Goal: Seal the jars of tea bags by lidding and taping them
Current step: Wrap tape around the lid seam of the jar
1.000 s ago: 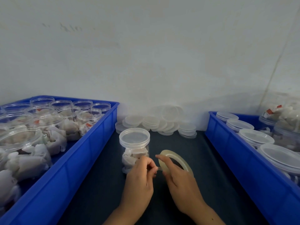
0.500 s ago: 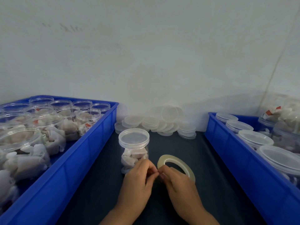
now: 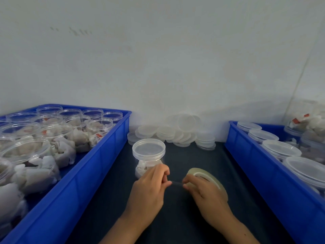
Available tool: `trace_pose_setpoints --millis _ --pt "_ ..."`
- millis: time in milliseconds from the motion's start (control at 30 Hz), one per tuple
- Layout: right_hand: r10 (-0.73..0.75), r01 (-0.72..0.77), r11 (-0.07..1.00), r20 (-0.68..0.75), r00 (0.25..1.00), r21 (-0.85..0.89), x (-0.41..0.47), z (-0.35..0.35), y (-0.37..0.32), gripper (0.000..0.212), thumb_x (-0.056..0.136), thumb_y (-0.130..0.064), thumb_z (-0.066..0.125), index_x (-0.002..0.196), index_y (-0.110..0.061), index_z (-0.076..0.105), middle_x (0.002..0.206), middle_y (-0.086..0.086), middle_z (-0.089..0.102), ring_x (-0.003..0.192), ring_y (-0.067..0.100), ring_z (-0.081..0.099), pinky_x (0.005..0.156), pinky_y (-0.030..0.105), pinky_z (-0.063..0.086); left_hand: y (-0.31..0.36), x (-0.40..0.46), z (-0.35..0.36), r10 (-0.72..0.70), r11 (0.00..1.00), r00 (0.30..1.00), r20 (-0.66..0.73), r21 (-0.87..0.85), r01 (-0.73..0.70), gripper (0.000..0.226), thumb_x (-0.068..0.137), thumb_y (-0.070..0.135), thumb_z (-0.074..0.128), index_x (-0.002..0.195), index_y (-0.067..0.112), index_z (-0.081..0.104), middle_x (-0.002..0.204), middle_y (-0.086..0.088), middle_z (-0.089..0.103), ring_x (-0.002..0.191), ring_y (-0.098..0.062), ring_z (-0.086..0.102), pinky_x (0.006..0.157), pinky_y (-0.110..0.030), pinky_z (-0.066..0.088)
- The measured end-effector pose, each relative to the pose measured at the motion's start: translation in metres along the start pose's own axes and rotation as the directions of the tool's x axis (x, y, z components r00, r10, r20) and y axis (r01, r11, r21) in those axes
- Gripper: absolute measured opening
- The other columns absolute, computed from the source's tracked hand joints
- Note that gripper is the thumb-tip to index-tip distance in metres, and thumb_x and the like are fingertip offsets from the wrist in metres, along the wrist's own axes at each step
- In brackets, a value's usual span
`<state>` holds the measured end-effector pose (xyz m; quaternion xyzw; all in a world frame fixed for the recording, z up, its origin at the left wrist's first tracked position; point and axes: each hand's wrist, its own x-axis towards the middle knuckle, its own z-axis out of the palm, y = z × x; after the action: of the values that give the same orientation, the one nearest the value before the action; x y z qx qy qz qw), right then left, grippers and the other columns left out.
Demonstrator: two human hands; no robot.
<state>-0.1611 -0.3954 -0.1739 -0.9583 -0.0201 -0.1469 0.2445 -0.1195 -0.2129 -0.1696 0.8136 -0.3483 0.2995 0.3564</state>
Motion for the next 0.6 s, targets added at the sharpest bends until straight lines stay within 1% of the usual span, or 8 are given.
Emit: trace_pose_setpoints --millis 100,167,267,300,333,433,500,600 --pt "0.044 -0.042 0.992 -0.016 0.999 0.122 0.0009 0.0063 -0.0015 0.021 0.098 -0.025 0.050 0.081 -0.035 0.057 0.088 -0.009 0.055 0.079 0.007 0.055 0.073 0.028 0.048 -0.0008 0.0005 -0.0013 0.035 0.998 0.999 0.002 0.045 -0.035 0.032 0.073 0.010 0.083 0.098 0.018 0.065 0.079 0.011 0.060 0.070 -0.001 0.058 0.053 -0.018 0.054" --pt "0.063 -0.052 0.984 -0.061 0.996 0.170 0.0027 0.0076 -0.0029 0.023 0.099 -0.022 0.050 0.085 -0.037 0.061 0.089 -0.007 0.057 0.080 0.008 0.056 0.077 0.034 0.049 -0.0021 0.0015 -0.0014 0.091 0.990 0.996 0.002 0.104 -0.090 0.025 0.072 0.009 0.083 0.094 0.016 0.072 0.083 0.008 0.064 0.075 -0.005 0.061 0.056 -0.019 0.055" --pt "0.056 -0.041 0.985 -0.087 0.995 0.168 0.0033 0.0085 -0.0049 0.032 0.100 -0.026 0.047 0.115 -0.052 0.058 0.086 -0.010 0.054 0.080 0.005 0.055 0.075 0.024 0.047 -0.0032 0.0025 -0.0025 0.119 0.984 0.993 0.005 0.137 -0.118 0.021 0.071 0.010 0.085 0.087 0.018 0.074 0.084 0.007 0.065 0.076 -0.005 0.062 0.056 -0.018 0.055" --pt "0.052 -0.035 0.986 -0.097 0.994 0.162 0.0031 0.0085 -0.0044 0.032 0.100 -0.028 0.047 0.118 -0.053 0.057 0.083 -0.011 0.051 0.078 0.004 0.053 0.072 0.021 0.044 -0.0024 0.0025 -0.0029 0.121 0.983 0.993 -0.001 0.137 -0.119 0.020 0.070 0.012 0.085 0.084 0.019 0.072 0.082 0.008 0.064 0.074 -0.004 0.061 0.055 -0.017 0.054" --pt "0.052 -0.032 0.985 -0.111 0.993 0.171 0.0029 0.0084 -0.0041 0.028 0.099 -0.032 0.048 0.114 -0.052 0.061 0.081 -0.011 0.050 0.077 0.003 0.052 0.069 0.019 0.042 -0.0015 0.0025 -0.0033 0.124 0.983 0.992 -0.009 0.138 -0.121 0.019 0.070 0.015 0.084 0.081 0.021 0.070 0.081 0.010 0.063 0.072 -0.003 0.059 0.053 -0.016 0.053" --pt "0.081 -0.054 0.968 -0.099 0.992 0.247 0.0028 0.0081 -0.0045 0.017 0.094 -0.042 0.053 0.086 -0.045 0.068 0.081 -0.008 0.049 0.074 0.004 0.051 0.066 0.019 0.040 -0.0014 0.0034 -0.0053 0.133 0.980 0.990 -0.046 0.156 -0.125 0.015 0.070 0.029 0.080 0.075 0.023 0.067 0.074 0.013 0.062 0.066 -0.002 0.058 0.048 -0.017 0.050" --pt "0.098 -0.078 0.965 -0.067 0.993 0.251 0.0033 0.0088 -0.0044 0.024 0.092 -0.047 0.054 0.072 -0.037 0.065 0.081 -0.007 0.048 0.072 0.006 0.051 0.068 0.023 0.043 -0.0027 0.0036 -0.0066 0.133 0.974 0.989 -0.063 0.194 -0.119 0.019 0.067 0.031 0.084 0.072 0.023 0.068 0.071 0.012 0.063 0.063 -0.003 0.058 0.047 -0.019 0.050" --pt "0.104 -0.090 0.975 -0.060 0.993 0.204 0.0030 0.0104 -0.0045 0.033 0.092 -0.049 0.052 0.066 -0.030 0.060 0.081 -0.006 0.048 0.072 0.009 0.051 0.071 0.026 0.044 -0.0041 0.0029 -0.0071 0.175 0.957 0.976 -0.133 0.257 -0.137 0.023 0.067 0.032 0.087 0.071 0.022 0.067 0.071 0.012 0.062 0.063 -0.005 0.057 0.047 -0.018 0.048"
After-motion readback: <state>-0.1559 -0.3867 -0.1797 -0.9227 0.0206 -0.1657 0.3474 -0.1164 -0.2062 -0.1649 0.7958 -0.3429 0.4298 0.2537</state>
